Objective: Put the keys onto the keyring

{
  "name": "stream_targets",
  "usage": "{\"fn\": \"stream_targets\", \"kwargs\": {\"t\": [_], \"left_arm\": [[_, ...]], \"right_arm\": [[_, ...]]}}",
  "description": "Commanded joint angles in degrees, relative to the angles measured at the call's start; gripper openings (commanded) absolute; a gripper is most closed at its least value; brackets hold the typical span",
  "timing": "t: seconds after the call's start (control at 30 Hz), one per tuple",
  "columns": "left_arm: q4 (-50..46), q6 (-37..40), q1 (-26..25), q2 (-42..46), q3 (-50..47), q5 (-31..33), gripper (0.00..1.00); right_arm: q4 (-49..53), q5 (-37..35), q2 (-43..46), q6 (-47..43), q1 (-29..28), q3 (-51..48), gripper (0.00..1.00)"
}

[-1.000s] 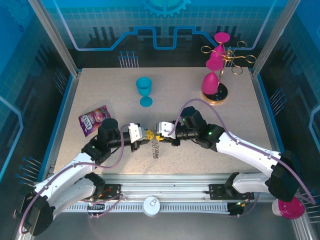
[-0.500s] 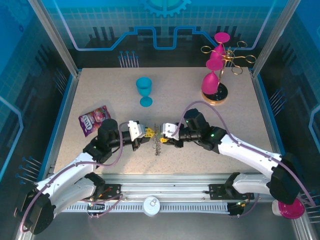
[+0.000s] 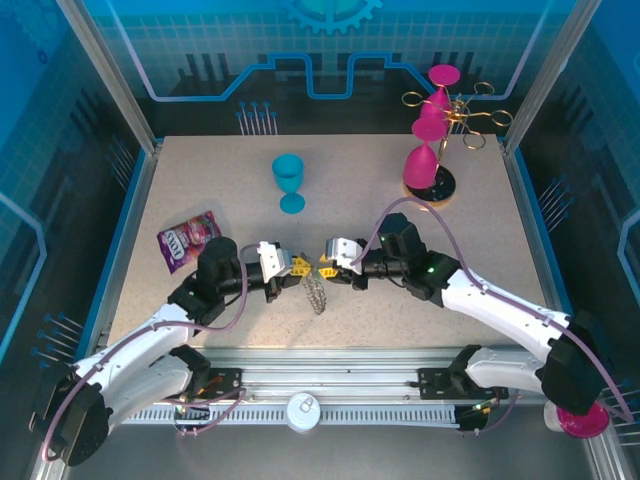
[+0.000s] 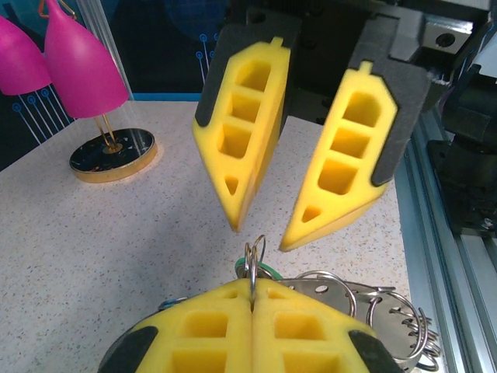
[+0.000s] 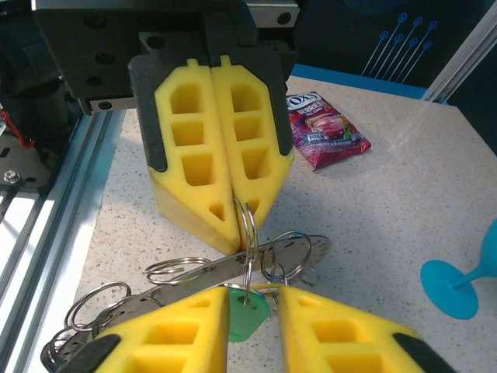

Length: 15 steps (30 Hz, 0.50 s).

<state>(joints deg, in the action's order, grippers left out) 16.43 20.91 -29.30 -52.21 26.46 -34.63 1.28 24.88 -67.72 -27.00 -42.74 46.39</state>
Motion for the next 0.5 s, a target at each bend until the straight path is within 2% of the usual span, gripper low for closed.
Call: {"fn": "stream_targets", "kwargs": {"t": [0.0, 0.23, 0.3, 0.37, 0.47], "left_arm": [[3.6, 0.2, 0.1, 0.0, -0.3, -2.4, 0.0], [4.8, -0.6, 0.0, -0.1, -0.5, -2.6, 0.0], [5.5, -0.9, 0.2, 0.0, -0.8, -2.3, 0.0], [6.8, -1.6, 0.1, -0.1, -1.1, -2.2, 0.0], [10.0, -3.7, 0.4, -0.4, -1.7, -2.1, 0.0]], "right_arm": [[-2.2, 1.8, -0.6, 0.7, -0.4, 0.2, 0.2], [-1.2, 2.0, -1.3, 0.1, -0.9, 0.6, 0.12], [-0.1, 1.8, -1.5, -0.5, -1.0, 0.8, 0.05], [1.6, 0.0, -1.8, -2.1, -1.8, 1.1, 0.0], [4.5, -4.6, -2.8, -6.5, -4.1, 0.7, 0.0]]}}
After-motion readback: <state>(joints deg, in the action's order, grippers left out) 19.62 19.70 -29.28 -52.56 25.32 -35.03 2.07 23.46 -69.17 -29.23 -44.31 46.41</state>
